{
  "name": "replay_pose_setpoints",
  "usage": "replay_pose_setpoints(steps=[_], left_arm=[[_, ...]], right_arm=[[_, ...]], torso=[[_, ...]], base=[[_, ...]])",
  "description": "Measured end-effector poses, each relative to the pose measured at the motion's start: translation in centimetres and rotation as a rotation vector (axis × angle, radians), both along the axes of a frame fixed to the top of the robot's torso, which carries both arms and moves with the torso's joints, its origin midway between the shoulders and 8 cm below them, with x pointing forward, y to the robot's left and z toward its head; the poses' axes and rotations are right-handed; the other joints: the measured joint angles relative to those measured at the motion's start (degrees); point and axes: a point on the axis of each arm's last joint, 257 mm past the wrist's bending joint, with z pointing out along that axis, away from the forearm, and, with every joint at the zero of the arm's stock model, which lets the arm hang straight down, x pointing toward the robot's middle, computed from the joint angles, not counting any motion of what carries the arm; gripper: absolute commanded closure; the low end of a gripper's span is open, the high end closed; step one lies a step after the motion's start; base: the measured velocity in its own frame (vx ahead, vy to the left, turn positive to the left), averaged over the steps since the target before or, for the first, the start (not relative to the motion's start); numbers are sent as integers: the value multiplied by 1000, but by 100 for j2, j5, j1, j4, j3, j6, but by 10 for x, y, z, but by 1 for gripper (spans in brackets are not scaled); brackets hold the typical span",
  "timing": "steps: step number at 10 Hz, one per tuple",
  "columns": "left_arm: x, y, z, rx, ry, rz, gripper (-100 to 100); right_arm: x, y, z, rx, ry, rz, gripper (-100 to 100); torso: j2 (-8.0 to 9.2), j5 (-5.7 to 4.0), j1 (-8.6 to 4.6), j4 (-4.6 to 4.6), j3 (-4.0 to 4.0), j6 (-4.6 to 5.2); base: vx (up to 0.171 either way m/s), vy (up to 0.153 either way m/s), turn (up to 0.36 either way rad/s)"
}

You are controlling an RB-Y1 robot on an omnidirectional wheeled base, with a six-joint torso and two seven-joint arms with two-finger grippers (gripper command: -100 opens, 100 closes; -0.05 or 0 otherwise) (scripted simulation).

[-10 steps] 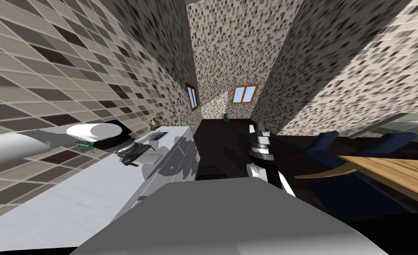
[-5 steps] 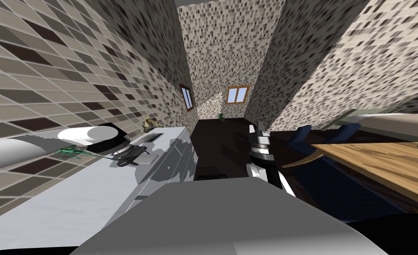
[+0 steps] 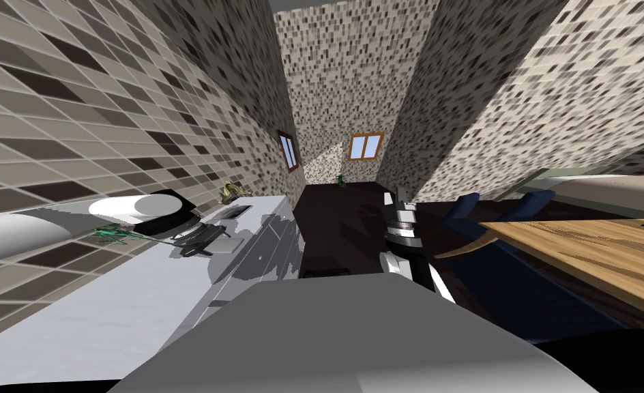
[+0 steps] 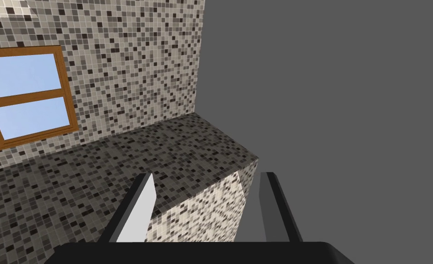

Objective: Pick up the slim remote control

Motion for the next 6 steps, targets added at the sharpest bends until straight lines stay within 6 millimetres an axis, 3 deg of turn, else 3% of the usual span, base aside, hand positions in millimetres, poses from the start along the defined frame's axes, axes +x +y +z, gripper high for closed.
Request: replay_pose_setpoints(steps=[1,6], left_arm=[[0,2,-1,0,1,5,100],[9,-37,12,-2,-3,-97,100]], right_arm=[[0,0,0,0,0,0,0],[0,0,0,0,0,0,0]], torso=[[-2,0,1,-1,-1,-3],[-39,0,6,-8,-22,1]], base=[[67,21,323],[107,21,218]])
